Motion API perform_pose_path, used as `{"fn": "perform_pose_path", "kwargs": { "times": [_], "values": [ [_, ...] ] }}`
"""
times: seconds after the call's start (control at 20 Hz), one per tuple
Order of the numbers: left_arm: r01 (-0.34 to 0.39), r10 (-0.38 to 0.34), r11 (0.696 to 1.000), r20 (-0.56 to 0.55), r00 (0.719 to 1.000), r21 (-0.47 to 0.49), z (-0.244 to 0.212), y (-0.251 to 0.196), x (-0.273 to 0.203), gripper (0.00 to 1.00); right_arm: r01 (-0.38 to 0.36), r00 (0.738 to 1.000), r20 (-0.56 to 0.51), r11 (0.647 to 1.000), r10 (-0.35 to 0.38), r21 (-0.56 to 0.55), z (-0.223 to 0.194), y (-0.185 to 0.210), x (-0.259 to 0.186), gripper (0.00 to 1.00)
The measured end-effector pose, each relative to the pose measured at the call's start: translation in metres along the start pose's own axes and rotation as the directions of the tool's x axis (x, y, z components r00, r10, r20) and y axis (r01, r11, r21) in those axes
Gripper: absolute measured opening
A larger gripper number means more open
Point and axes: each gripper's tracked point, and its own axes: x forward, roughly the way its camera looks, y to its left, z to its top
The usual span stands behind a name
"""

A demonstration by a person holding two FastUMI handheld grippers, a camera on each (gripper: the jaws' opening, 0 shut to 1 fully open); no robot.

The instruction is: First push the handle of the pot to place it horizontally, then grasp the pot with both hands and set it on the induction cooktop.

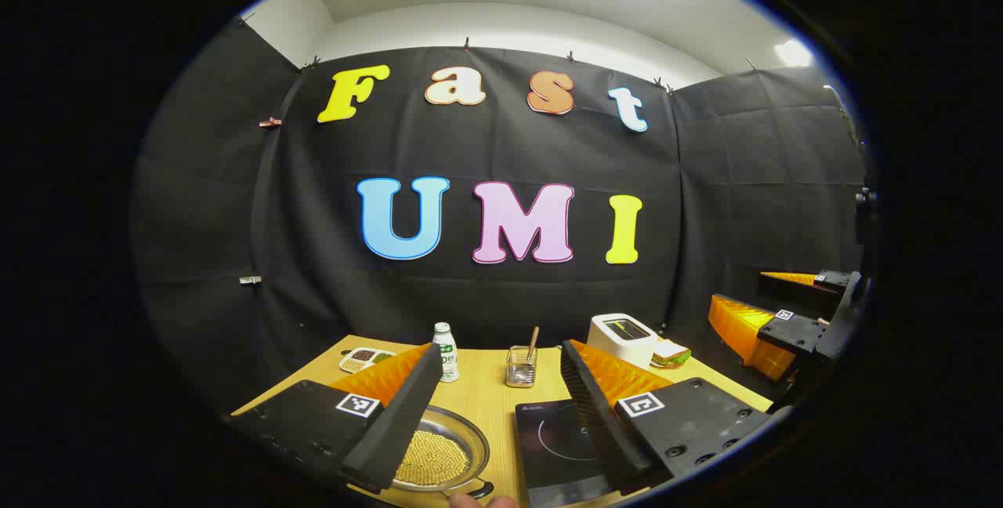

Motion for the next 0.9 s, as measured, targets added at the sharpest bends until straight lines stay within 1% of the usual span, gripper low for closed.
{"fn": "perform_pose_path", "kwargs": {
  "times": [0.5, 0.6, 0.65, 0.9],
  "values": [
    [-0.006, 0.006, 1.0, -0.003, 1.0, 0.004, -0.0019, 0.0016, -0.0003, 0.95, -0.004, 1.0, 0.001, 1.0, 0.004, 0.013, -0.0007, -0.0007, -0.0002, 0.98],
    [-0.002, 0.002, 1.0, -0.001, 1.0, 0.007, 0.0001, -0.0002, -0.0012, 0.95, -0.003, 1.0, 0.003, 1.0, 0.003, 0.017, -0.0003, -0.0007, 0.0008, 0.96],
    [0.0, 0.0, 1.0, 0.0, 1.0, 0.01, 0.0001, -0.0008, -0.0021, 0.95, -0.003, 1.0, 0.004, 1.0, 0.003, 0.021, 0.0002, -0.0004, 0.0003, 0.98],
    [-0.001, 0.001, 1.0, 0.01, 1.0, 0.014, 0.002, -0.0031, -0.0038, 0.95, 0.001, 1.0, 0.009, 1.0, -0.002, 0.021, 0.0007, -0.0009, -0.0003, 0.98]
  ]
}}
